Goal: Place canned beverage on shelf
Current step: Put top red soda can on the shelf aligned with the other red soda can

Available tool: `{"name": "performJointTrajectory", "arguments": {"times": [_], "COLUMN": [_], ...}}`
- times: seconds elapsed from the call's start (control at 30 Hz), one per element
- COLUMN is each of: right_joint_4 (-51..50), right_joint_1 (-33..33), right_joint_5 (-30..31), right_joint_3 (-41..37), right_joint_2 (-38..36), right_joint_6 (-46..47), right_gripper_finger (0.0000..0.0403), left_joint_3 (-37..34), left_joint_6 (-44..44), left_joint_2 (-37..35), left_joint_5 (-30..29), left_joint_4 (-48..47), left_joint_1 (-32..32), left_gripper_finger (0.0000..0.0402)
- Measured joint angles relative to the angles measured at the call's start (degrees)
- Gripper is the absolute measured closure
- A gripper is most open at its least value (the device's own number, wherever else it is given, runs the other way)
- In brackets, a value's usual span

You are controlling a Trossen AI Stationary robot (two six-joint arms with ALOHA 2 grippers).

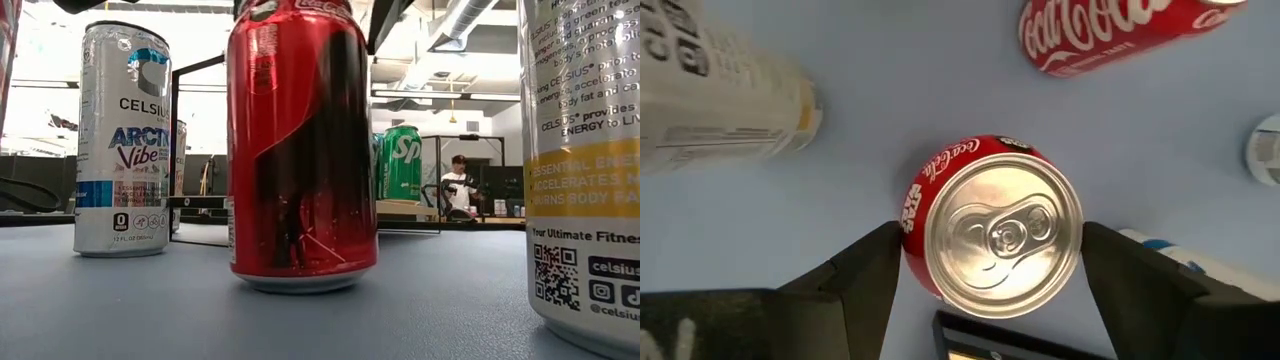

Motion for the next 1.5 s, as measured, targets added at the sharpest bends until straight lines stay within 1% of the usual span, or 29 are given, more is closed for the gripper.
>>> {"name": "performJointTrajectory", "arguments": {"times": [0.13, 0.43, 0.57, 0.67, 0.87, 1.13, 1.33, 1.5], "right_joint_4": [0.0, -1.7, -1.7, -2.2, -2.8, -6.3, -12.2, -14.1], "right_joint_1": [-0.1, 0.3, 0.2, 0.2, 0.2, 0.6, 1.5, 2.7], "right_joint_5": [-2.1, -1.8, -1.8, -1.8, 0.4, 2.7, 3.2, 5.4], "right_joint_3": [0.1, 0.3, 0.2, 0.2, 0.6, 1.5, 1.3, 1.3], "right_joint_2": [1.1, 2.3, 2.2, 2.2, 2.3, 2.3, 2.2, 2.3], "right_joint_6": [0.3, 3.3, 6.4, 13.7, 33.1, 55.2, 64.1, 66.4], "right_gripper_finger": [0.0108, 0.0120, 0.0122, 0.0130, 0.0156, 0.0161, 0.0162, 0.0163], "left_joint_3": [0.0, 0.0, 0.0, 0.0, 0.0, 0.0, 0.0, 0.0], "left_joint_6": [0.0, 0.0, -0.1, -0.1, -0.2, -1.2, -1.2, -1.3], "left_joint_2": [0.0, 0.0, 0.0, 0.0, 0.0, 0.0, 0.0, 0.0], "left_joint_5": [-0.1, -0.1, -1.5, -2.3, -2.5, -2.6, -2.6, -2.6], "left_joint_4": [0.0, -0.9, -1.1, -1.1, -1.0, -1.0, -1.0, -1.0], "left_joint_1": [0.0, 0.0, 0.0, 0.0, 0.0, 0.0, 0.0, 0.0], "left_gripper_finger": [0.0072, 0.0072, 0.0072, 0.0072, 0.0072, 0.0072, 0.0072, 0.0072]}}
